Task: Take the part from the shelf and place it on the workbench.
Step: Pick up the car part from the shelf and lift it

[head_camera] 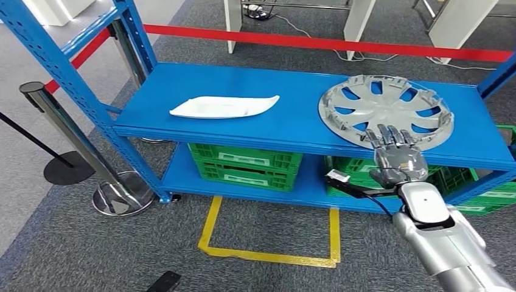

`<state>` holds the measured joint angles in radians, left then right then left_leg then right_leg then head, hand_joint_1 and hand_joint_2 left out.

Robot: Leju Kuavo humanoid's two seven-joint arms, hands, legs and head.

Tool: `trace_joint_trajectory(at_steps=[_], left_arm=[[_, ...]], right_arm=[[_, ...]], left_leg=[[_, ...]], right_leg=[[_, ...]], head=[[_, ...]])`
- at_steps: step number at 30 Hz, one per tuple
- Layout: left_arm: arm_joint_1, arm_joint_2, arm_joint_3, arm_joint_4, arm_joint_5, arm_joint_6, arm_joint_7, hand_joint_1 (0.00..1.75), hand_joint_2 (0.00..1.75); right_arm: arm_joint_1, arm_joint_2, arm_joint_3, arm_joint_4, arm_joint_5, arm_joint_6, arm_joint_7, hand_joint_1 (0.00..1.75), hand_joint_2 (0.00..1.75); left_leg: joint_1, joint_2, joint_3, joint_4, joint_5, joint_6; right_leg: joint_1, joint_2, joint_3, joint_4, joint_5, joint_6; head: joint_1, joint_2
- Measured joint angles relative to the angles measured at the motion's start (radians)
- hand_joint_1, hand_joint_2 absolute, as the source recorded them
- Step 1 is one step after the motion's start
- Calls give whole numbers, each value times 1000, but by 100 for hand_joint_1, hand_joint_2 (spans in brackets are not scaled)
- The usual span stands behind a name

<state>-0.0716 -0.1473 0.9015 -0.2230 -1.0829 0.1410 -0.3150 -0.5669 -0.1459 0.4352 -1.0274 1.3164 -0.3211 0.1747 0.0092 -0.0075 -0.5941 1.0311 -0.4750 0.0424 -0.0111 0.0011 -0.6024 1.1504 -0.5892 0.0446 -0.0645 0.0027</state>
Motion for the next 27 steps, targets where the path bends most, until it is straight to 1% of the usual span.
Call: trace_joint_trajectory(at_steps=[1,2,3,4,5,6,7,8,9,10,12,13,14,15,17,18,19,20,22,23,24,25,26,27], left_arm=[[-1,0,0,0,-2,-4,1,0,0],[-1,0,0,0,-4,-9,4,0,0],[1,0,-1,1,-6,-13,7,0,0],[3,0,-1,1,-8,-17,9,0,0],[5,0,-2,1,-10,-22,11,0,0],[5,-1,-4,1,-13,-27,12,0,0],[4,-1,-6,1,-16,-32,12,0,0],[2,-2,-8,1,-18,-36,12,0,0],[1,-3,-10,2,-20,-40,12,0,0],[0,-3,-11,2,-21,-44,11,0,0],[-2,-4,-13,2,-25,-47,10,0,0],[-3,-4,-14,2,-26,-48,9,0,0],[-5,-4,-15,2,-26,-48,8,0,0],[-6,-4,-15,2,-26,-49,7,0,0],[-6,-4,-15,2,-25,-51,6,0,0],[-4,-4,-15,2,-24,-52,6,0,0],[-3,-4,-15,2,-24,-52,6,0,0],[-2,-4,-15,2,-24,-53,6,0,0],[0,-3,-15,2,-24,-54,6,0,0],[1,-3,-15,2,-23,-54,5,0,0],[1,-2,-15,3,-23,-54,4,0,0],[2,-2,-15,3,-23,-54,3,0,0],[1,-2,-14,3,-23,-54,1,0,0],[0,-2,-14,3,-23,-53,-2,0,0]], right_arm=[[-2,-4,-2,0,-1,1,0,0,175],[-2,-8,-4,0,-3,2,-1,0,175],[-1,-12,-6,0,-4,3,-1,0,175],[-1,-15,-7,0,-5,3,-1,0,175],[-1,-17,-9,0,-6,4,-2,0,175],[0,-18,-10,0,-6,4,-2,0,175],[-1,-20,-11,1,-5,6,-2,0,175],[-2,-20,-11,1,-5,8,-4,0,175],[-4,-20,-11,2,-4,11,-6,0,175],[-6,-20,-11,2,-3,13,-10,0,175],[-13,-20,-11,2,-2,15,-16,0,175],[-18,-20,-11,3,-1,17,-18,0,175],[-25,-20,-11,3,-1,19,-18,0,175],[-30,-20,-11,4,-1,21,-18,0,175],[-36,-20,-10,5,-1,25,-19,0,175],[-37,-20,-9,6,0,26,-19,0,175],[-37,-20,-9,6,0,27,-19,0,175],[-39,-20,-9,7,0,27,-19,0,175],[-43,-20,-9,7,0,28,-19,0,175],[-45,-20,-9,8,0,29,-19,0,175],[-46,-20,-8,9,-1,33,-19,0,175],[-48,-20,-8,10,-3,40,-21,0,175],[-53,-20,-8,11,-6,51,-25,0,175],[-59,-21,-8,12,-9,66,-30,0,175]], left_leg=[[-1,-1,5,0,-6,3],[-1,-1,12,0,-13,4],[-2,-2,21,0,-21,3],[-2,-3,32,0,-29,3],[-3,-3,46,0,-39,1],[-3,-4,59,0,-49,-1],[-3,-4,70,-1,-58,-5],[-3,-4,76,-2,-66,-10],[-3,-5,80,-4,-71,-15],[-3,-4,83,-7,-73,-20],[-5,-3,89,-3,-75,-29],[-6,-2,82,18,-76,-34],[-5,-2,62,59,-82,-39],[-4,-1,28,119,-98,-44],[-1,0,-52,239,-146,-52],[-1,0,-81,270,-159,-53],[-1,0,-96,268,-150,-53],[-1,0,-98,234,-116,-51],[-3,0,-80,115,-6,-42],[-6,1,-71,58,35,-36],[-9,3,-66,24,60,-30],[-13,4,-65,10,65,-25],[-15,5,-62,3,63,-21],[-14,5,-58,1,64,-17]], right_leg=[[0,0,-44,66,-20,0],[0,0,-86,119,-31,0],[0,0,-114,142,-23,0],[0,0,-124,127,7,-2],[1,0,-117,77,56,-4],[2,0,-100,14,106,-7],[5,0,-84,-41,139,-11],[8,0,-69,-84,155,-16],[11,0,-60,-103,154,-20],[13,0,-56,-112,146,-26],[8,0,-38,-124,143,-36],[5,0,-27,-129,139,-42],[2,0,-16,-134,135,-45],[0,-1,-6,-138,129,-49],[-1,-1,14,-139,113,-53],[-1,0,24,-139,105,-53],[-1,1,37,-139,96,-53],[0,1,50,-139,87,-52],[0,2,77,-139,67,-47],[1,2,86,-140,59,-43],[1,3,90,-141,53,-37],[1,4,91,-144,49,-30],[1,4,91,-148,45,-23],[-1,4,91,-151,40,-16]], head=[[0,0],[0,0],[0,0],[0,0],[0,0],[0,0],[0,0],[2,0],[3,0],[5,0],[5,0],[4,0],[3,0],[2,0],[1,0],[1,0],[1,0],[1,0],[1,0],[2,0],[3,0],[4,0],[4,0],[4,0]])
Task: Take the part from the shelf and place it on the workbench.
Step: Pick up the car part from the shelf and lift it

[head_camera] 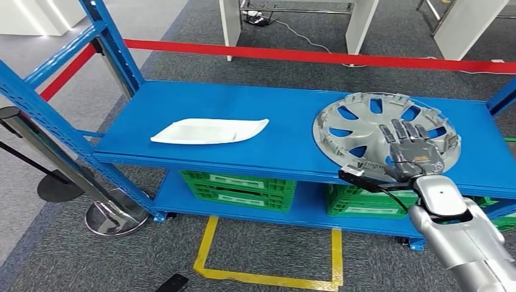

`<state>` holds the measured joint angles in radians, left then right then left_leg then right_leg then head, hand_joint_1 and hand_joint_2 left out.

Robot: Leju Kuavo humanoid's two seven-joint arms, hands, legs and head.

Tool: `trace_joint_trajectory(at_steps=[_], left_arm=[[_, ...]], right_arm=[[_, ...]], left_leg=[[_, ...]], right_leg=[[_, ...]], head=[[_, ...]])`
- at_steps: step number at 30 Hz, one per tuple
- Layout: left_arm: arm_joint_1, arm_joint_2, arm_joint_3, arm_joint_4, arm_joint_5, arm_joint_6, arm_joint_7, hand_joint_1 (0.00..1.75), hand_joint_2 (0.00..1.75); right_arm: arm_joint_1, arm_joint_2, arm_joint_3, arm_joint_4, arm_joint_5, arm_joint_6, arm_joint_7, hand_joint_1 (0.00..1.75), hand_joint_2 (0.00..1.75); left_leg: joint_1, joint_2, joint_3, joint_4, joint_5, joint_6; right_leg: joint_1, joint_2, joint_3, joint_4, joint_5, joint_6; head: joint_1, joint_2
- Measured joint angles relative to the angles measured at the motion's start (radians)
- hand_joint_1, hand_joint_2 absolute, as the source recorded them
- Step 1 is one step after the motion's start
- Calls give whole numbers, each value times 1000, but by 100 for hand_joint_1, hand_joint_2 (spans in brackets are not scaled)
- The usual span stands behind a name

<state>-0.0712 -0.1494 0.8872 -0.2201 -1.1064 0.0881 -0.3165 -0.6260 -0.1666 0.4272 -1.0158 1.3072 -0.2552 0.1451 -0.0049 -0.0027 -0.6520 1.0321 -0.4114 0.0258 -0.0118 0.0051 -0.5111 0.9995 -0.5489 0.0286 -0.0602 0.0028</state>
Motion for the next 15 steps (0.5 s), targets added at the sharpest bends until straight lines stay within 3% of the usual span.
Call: trace_joint_trajectory(at_steps=[2,3,5,6,7,8,9,11,12,15], left_arm=[[-4,1,0,0,0,3,-3,0,0],[-7,1,0,0,-1,5,-3,0,0],[-10,0,0,0,-2,8,1,0,0],[-10,0,0,0,-3,8,4,0,0],[-8,0,0,0,-3,10,8,0,0],[-6,-1,0,0,-4,15,12,0,0],[-5,-2,1,0,-7,22,16,0,0],[-6,-5,1,0,-14,42,23,0,0],[-7,-6,1,0,-17,51,26,0,0],[-8,-9,0,0,-18,62,30,0,0]], right_arm=[[-20,-3,3,2,-4,29,-8,0,175],[-30,-7,5,5,-4,42,-11,0,175],[-46,-15,10,13,-3,68,-21,0,175],[-49,-20,13,17,-3,83,-30,0,175],[-51,-25,17,20,-6,98,-40,0,175],[-55,-30,21,23,-13,116,-52,0,175],[-62,-35,25,25,-24,135,-65,0,175],[-84,-46,33,31,-53,173,-90,0,175],[-97,-50,35,33,-64,187,-100,0,175],[-118,-59,41,38,-77,203,-112,0,175]], left_leg=[[4,0,15,-11,-5,10],[6,0,23,-15,-8,16],[6,-2,31,-16,-16,24],[6,-3,35,-15,-21,25],[6,-5,40,-15,-26,25],[6,-6,47,-15,-31,24],[6,-7,55,-14,-37,22],[3,-9,67,-13,-49,16],[1,-9,68,-12,-53,12],[0,-9,66,-11,-58,0]], right_leg=[[-1,-2,-15,34,-22,11],[-1,-2,-44,86,-42,15],[0,-2,-136,231,-82,21],[0,-2,-179,284,-86,22],[0,-3,-206,302,-71,22],[0,-3,-212,280,-34,21],[0,-3,-200,222,18,18],[2,-4,-154,89,103,9],[4,-4,-135,45,119,4],[5,-1,-115,13,111,-11]], head=[[3,0],[5,0],[7,0],[7,0],[7,0],[7,0],[7,0],[7,0],[7,0],[5,0]])
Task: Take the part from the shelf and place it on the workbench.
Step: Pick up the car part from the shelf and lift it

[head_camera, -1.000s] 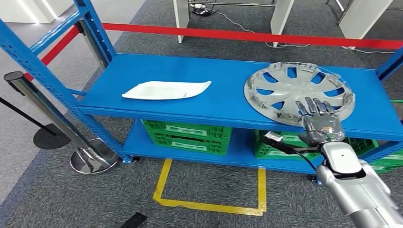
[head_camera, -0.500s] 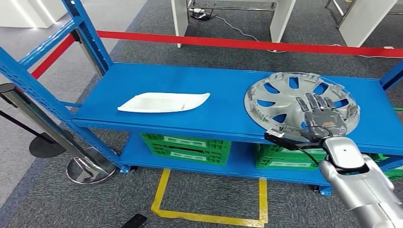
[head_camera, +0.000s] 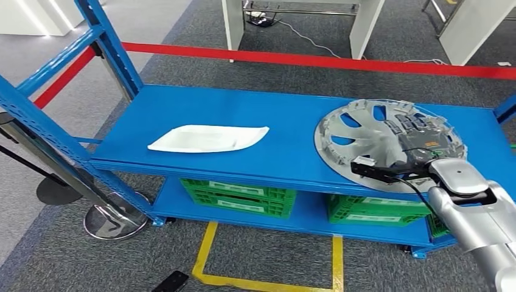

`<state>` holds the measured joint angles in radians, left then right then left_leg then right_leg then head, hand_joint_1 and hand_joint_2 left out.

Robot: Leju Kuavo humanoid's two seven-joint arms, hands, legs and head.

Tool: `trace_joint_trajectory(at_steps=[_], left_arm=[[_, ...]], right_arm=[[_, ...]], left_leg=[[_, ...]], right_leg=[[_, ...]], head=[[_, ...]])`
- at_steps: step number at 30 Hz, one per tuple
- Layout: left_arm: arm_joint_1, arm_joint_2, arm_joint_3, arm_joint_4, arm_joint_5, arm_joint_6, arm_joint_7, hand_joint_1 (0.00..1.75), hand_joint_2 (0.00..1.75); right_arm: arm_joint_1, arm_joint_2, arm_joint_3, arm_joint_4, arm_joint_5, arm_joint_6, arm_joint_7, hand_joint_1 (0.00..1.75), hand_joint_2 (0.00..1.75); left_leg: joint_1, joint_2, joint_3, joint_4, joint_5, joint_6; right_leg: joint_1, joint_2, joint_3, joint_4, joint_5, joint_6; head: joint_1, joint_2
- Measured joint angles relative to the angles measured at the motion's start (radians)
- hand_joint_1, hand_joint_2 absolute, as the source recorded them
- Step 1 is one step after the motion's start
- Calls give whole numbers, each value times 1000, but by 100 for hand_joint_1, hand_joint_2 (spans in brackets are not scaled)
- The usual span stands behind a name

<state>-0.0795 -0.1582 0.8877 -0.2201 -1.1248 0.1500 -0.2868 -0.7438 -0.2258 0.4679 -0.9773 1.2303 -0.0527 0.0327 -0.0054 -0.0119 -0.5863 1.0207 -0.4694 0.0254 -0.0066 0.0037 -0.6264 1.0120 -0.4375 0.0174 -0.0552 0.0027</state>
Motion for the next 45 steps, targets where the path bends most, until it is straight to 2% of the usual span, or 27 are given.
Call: trace_joint_trajectory(at_steps=[2,3,5,7,8,10,12,15,17,18,20,22,23,24,25,27,29,32,34,36,37,38,39,41,42,43,45], left_arm=[[0,0,0,0,0,1,0,0,0],[-1,0,0,0,0,2,0,0,0],[0,0,0,0,0,2,0,0,0],[1,0,0,0,0,3,0,0,0],[1,0,0,0,0,6,0,0,0],[0,0,0,0,-1,18,1,0,0],[-2,0,0,0,-4,35,2,0,0],[0,-4,0,0,-11,53,7,0,0],[-1,-7,1,0,-15,59,8,0,0],[-3,-9,1,0,-16,61,8,0,0],[-6,-13,1,0,-17,67,6,0,0],[-6,-16,1,0,-18,75,1,0,0],[-6,-18,1,0,-18,79,-1,0,0],[-7,-20,1,0,-18,83,-2,0,0],[-8,-23,2,0,-18,86,-2,0,0],[-11,-28,2,0,-19,90,-2,0,0],[-12,-32,2,0,-18,93,-2,0,0],[-9,-35,2,0,-19,95,-2,0,0],[-7,-36,2,0,-21,95,-2,0,0],[-7,-38,2,0,-26,94,-1,0,0],[-6,-39,2,0,-28,94,0,0,0],[-5,-40,2,0,-31,94,0,0,0],[-4,-42,2,0,-32,93,1,0,0],[-5,-43,2,0,-35,93,1,0,0],[-7,-43,2,0,-36,93,1,0,0],[-9,-44,2,0,-38,93,1,0,0],[-11,-47,2,0,-41,93,2,0,0]], right_arm=[[-6,-3,3,1,-1,1,-1,0,175],[-9,-3,4,2,-1,1,-1,0,175],[-13,-3,7,5,-2,3,-1,0,175],[-15,-4,11,8,-10,22,-5,0,175],[-20,-5,15,11,-23,43,-12,0,175],[-40,-10,24,17,-67,94,-33,0,175],[-69,-20,36,24,-115,131,-51,0,175],[-102,-38,58,35,-161,172,-60,0,175],[-126,-53,81,46,-200,215,-73,0,175],[-142,-61,94,53,-224,240,-82,0,175],[-177,-81,124,72,-273,295,-100,0,175],[-208,-102,159,92,-315,363,-120,0,175],[-220,-111,177,100,-331,394,-130,0,175],[-232,-120,191,106,-344,417,-137,0,175],[-243,-127,204,110,-355,430,-141,0,175],[-268,-137,224,118,-374,447,-145,0,175],[-284,-148,242,124,-392,464,-146,0,175],[-300,-166,271,128,-425,496,-143,0,175],[-317,-175,294,129,-453,517,-138,0,175],[-328,-183,321,131,-478,535,-130,0,175],[-330,-186,335,134,-486,539,-128,0,175],[-331,-188,347,137,-495,539,-126,0,175],[-333,-190,359,142,-503,537,-126,0,175],[-337,-192,381,154,-521,524,-128,0,175],[-340,-193,392,164,-530,516,-129,0,175],[-343,-193,404,176,-538,506,-130,0,175],[-345,-193,430,207,-554,485,-138,0,175]], left_leg=[[1,1,-8,28,-23,-11],[2,2,-26,70,-47,-16],[7,3,-86,200,-104,-25],[11,4,-132,283,-118,-30],[12,4,-131,272,-97,-30],[14,5,-86,155,-19,-26],[12,5,-41,44,25,-20],[10,3,-31,10,23,-8],[12,4,-28,4,27,4],[14,4,-26,2,29,10],[14,4,-26,1,29,17],[14,4,-25,1,28,18],[14,3,-24,1,28,18],[14,3,-22,2,27,17],[14,3,-20,2,25,15],[10,3,-19,4,21,8],[7,3,-21,6,21,1],[7,3,-25,20,8,-11],[10,4,-60,101,-40,-21],[12,5,-120,234,-98,-27],[12,5,-142,280,-108,-27],[12,5,-150,293,-100,-26],[12,5,-139,265,-72,-23],[9,5,-82,136,2,-9],[6,6,-54,75,25,-2],[4,6,-37,36,33,3],[2,5,-28,11,28,6]], right_leg=[[-5,-1,9,-7,-1,-10],[-8,-2,14,-10,-2,-15],[-7,-4,19,-10,-6,-21],[-7,-3,22,-8,-10,-22],[-7,-2,24,-7,-12,-21],[-7,0,27,-4,-16,-17],[-4,2,25,0,-20,-10],[-2,1,20,0,-19,5],[-5,-1,7,19,-36,15],[-5,-1,-11,55,-57,20],[-6,-1,-73,185,-117,25],[-6,-1,-125,286,-145,28],[-6,-2,-127,284,-130,28],[-6,-2,-108,239,-98,26],[-6,-3,-74,166,-58,24],[-4,-4,-7,39,-14,19],[-1,-3,17,2,-15,13],[-5,-4,18,0,-15,-4],[-8,-5,20,-2,-14,-14],[-7,-5,21,-2,-15,-18],[-6,-4,21,-1,-16,-19],[-6,-3,21,0,-16,-19],[-5,-1,23,0,-17,-19],[-2,2,27,1,-20,-18],[0,2,29,1,-21,-15],[1,1,28,1,-22,-11],[2,-2,25,0,-20,-2]], head=[[-1,0],[-2,0],[-2,0],[-2,0],[-2,0],[-2,0],[-2,0],[-1,0],[0,0],[1,0],[3,0],[3,0],[3,0],[3,0],[3,0],[3,0],[2,0],[1,0],[-3,0],[-6,0],[-6,0],[-6,0],[-6,0],[-6,0],[-6,0],[-6,0],[-5,0]])
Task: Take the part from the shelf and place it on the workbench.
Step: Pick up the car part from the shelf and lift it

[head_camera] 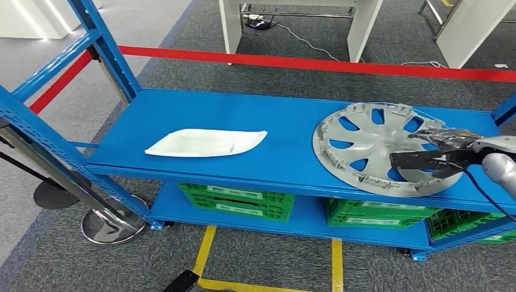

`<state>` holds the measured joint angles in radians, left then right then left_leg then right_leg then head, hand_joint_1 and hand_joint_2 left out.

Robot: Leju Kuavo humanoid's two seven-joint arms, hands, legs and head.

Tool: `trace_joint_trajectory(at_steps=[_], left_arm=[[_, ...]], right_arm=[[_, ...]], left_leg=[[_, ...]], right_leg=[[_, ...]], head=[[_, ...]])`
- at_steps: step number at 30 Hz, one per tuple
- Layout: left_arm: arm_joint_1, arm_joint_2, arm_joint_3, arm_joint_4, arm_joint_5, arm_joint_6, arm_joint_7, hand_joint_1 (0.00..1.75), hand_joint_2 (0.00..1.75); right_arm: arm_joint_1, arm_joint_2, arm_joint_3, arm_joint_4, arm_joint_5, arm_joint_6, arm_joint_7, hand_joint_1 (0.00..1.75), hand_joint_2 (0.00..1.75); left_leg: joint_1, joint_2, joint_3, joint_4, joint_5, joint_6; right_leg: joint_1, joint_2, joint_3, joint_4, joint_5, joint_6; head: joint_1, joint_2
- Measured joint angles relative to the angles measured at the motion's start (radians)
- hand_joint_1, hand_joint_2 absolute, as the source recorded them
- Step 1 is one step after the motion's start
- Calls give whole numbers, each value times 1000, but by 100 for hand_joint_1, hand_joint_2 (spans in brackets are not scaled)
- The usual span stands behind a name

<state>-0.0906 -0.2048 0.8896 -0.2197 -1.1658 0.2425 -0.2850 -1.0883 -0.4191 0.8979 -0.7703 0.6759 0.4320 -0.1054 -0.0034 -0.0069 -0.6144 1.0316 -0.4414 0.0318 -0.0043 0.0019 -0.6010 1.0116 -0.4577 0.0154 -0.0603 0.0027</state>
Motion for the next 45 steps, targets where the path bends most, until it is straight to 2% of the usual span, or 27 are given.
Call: trace_joint_trajectory(at_steps=[2,3,6,7,8,9,11,12,14,17,19,22,23,24,25,27,29,32,34,35,37,38,39,40,41,43,45], left_arm=[[-1,-4,0,0,-4,0,1,0,0],[-2,-6,0,0,-6,0,2,0,0],[-6,-11,0,0,-9,-1,3,0,0],[-5,-12,0,0,-10,-1,3,0,0],[-5,-12,0,0,-10,-1,4,0,0],[-4,-12,0,0,-11,-1,5,0,0],[-5,-13,0,0,-13,-1,6,0,0],[-6,-13,0,0,-14,-1,6,0,0],[-8,-13,0,0,-16,-1,8,0,0],[-8,-13,0,0,-21,-1,13,0,0],[-8,-13,0,0,-25,-1,15,0,0],[-7,-13,0,0,-27,-1,16,0,0],[-6,-13,0,0,-28,-1,17,0,0],[-4,-13,0,0,-28,-1,17,0,0],[-4,-13,0,0,-28,-1,18,0,0],[-5,-13,0,0,-29,-1,17,0,0],[-10,-15,0,0,-29,-1,17,0,0],[-13,-19,0,0,-29,-1,15,0,0],[-13,-20,0,0,-29,-1,15,0,0],[-13,-21,0,0,-29,-1,15,0,0],[-11,-21,0,0,-28,0,15,0,0],[-7,-21,0,0,-28,0,15,0,0],[-4,-21,0,0,-28,0,15,0,0],[-1,-21,0,0,-27,1,15,0,0],[1,-22,0,0,-27,1,15,0,0],[1,-23,0,0,-28,3,14,0,0],[0,-25,0,0,-28,4,13,0,0]], right_arm=[[3,0,25,32,-14,-31,-8,0,175],[4,1,37,48,-19,-50,-9,0,175],[19,8,71,94,-24,-102,-5,0,175],[26,12,79,106,-23,-118,-4,0,175],[30,17,86,116,-21,-132,-3,0,175],[30,24,94,130,-20,-146,-2,0,175],[25,35,106,154,-18,-163,-3,0,175],[24,41,112,166,-17,-169,-3,0,175],[21,52,119,178,-16,-179,-3,0,175],[19,71,128,197,-15,-189,-2,0,175],[18,83,133,208,-15,-193,-2,0,175],[22,98,138,222,-14,-207,3,0,175],[25,105,140,227,-13,-220,6,0,175],[30,114,142,233,-10,-235,10,0,175],[34,124,143,240,-7,-252,13,0,175],[38,142,143,251,0,-281,15,0,175],[37,153,143,258,5,-297,16,0,175],[58,164,145,268,8,-302,15,0,175],[81,168,148,272,9,-304,14,0,175],[88,169,149,273,11,-313,14,0,175],[102,170,150,275,15,-357,15,0,175],[110,171,149,275,18,-392,16,0,175],[119,174,148,273,22,-430,20,0,175],[126,176,145,268,25,-467,24,0,175],[133,178,139,260,29,-496,27,0,175],[147,180,120,231,35,-534,27,0,175],[167,180,94,189,42,-559,25,0,175]], left_leg=[[3,-1,4,-12,4,5],[6,-2,6,-18,8,8],[9,-2,9,-23,11,14],[9,-2,10,-22,11,14],[9,-1,11,-22,10,14],[9,-1,12,-21,9,13],[11,1,17,-19,6,8],[12,1,19,-19,5,4],[11,1,22,-16,1,-7],[12,2,27,-17,0,-25],[15,3,18,14,-26,-36],[16,4,-45,180,-125,-44],[16,4,-60,229,-145,-45],[16,4,-61,247,-147,-45],[16,4,-44,227,-132,-44],[17,4,30,105,-82,-40],[15,3,83,3,-59,-32],[11,1,86,-21,-49,-10],[13,2,80,-24,-36,4],[14,3,74,-25,-30,10],[13,2,64,-25,-26,16],[12,2,61,-24,-26,17],[11,2,60,-24,-26,17],[11,2,60,-23,-27,16],[10,3,61,-23,-29,14],[8,5,63,-21,-36,7],[6,12,60,-19,-41,-3]], right_leg=[[0,-3,-7,4,-6,10],[1,-4,-19,25,-21,16],[-2,-3,-103,196,-97,28],[-3,-3,-131,247,-110,31],[-5,-3,-144,268,-107,33],[-7,-3,-137,249,-86,34],[-10,-4,-78,132,-23,34],[-9,-4,-44,69,-5,32],[-6,-1,1,-3,7,21],[-2,1,12,-8,7,-2],[-4,-2,16,-13,12,-13],[-6,-7,14,-15,17,-22],[-5,-8,13,-15,19,-23],[-5,-8,11,-14,21,-23],[-5,-7,10,-14,23,-22],[-5,-3,7,-13,29,-16],[-2,1,3,-11,33,-5],[-2,4,1,-18,42,15],[-5,2,-19,4,25,26],[-6,1,-42,46,-2,29],[-7,0,-106,179,-72,35],[-7,0,-134,239,-94,36],[-7,0,-148,269,-97,37],[-7,0,-145,260,-80,35],[-6,0,-125,214,-48,32],[-3,1,-57,76,16,22],[1,3,-17,-1,34,13]], head=[[2,0],[2,0],[5,0],[5,0],[5,0],[5,0],[5,0],[5,0],[4,0],[1,0],[-1,0],[-5,0],[-5,0],[-5,0],[-5,0],[-5,0],[-4,0],[0,0],[2,0],[2,0],[5,0],[5,0],[5,0],[4,0],[4,0],[5,0],[4,0]])
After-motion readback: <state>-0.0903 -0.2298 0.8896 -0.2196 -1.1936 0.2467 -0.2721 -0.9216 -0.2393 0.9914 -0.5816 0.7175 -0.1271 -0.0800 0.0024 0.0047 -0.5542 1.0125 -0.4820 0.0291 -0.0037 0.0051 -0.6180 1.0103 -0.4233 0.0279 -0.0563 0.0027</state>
